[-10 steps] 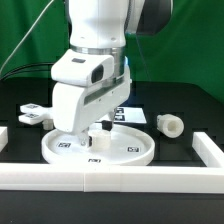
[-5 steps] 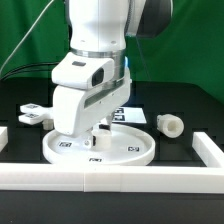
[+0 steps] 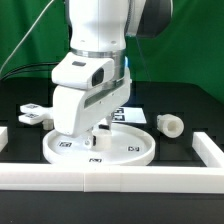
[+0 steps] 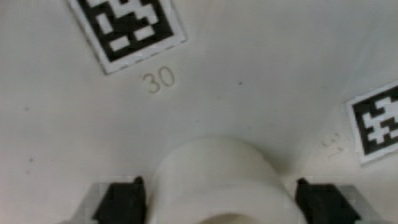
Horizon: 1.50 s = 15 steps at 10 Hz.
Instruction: Assemble round table
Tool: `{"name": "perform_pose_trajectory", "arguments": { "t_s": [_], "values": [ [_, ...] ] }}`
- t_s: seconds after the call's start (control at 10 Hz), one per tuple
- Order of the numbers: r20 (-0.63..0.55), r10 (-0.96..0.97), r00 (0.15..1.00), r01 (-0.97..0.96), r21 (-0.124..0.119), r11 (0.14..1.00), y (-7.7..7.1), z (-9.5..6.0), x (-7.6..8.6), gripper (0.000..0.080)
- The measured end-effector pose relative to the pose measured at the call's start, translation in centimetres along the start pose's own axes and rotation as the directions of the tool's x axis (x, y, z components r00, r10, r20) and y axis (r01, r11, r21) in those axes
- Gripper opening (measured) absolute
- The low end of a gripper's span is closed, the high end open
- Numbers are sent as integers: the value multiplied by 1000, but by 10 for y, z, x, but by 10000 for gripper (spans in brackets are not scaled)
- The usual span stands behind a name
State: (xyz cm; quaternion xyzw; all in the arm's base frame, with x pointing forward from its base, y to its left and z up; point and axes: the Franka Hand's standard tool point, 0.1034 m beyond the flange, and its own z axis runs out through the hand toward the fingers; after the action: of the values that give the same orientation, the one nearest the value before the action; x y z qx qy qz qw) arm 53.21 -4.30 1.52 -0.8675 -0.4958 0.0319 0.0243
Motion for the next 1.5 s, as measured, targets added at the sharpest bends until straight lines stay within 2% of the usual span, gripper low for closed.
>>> {"name": "perform_pose_trajectory", "arguments": {
  "t_s": [0.1,0.4,0.7,1.1,1.5],
  "values": [
    [1,-8,1000,8,-2,1000,0,0,3,404],
    [-18,-58,998,57,-14,998,-1,-1,30,406],
    [-29,-102,994,102,-21,995,-9,-1,58,406],
    [-43,-122,992,121,-25,992,-10,-1,76,406],
    [-41,-96,995,95,-24,995,-14,-1,81,407]
  ]
}}
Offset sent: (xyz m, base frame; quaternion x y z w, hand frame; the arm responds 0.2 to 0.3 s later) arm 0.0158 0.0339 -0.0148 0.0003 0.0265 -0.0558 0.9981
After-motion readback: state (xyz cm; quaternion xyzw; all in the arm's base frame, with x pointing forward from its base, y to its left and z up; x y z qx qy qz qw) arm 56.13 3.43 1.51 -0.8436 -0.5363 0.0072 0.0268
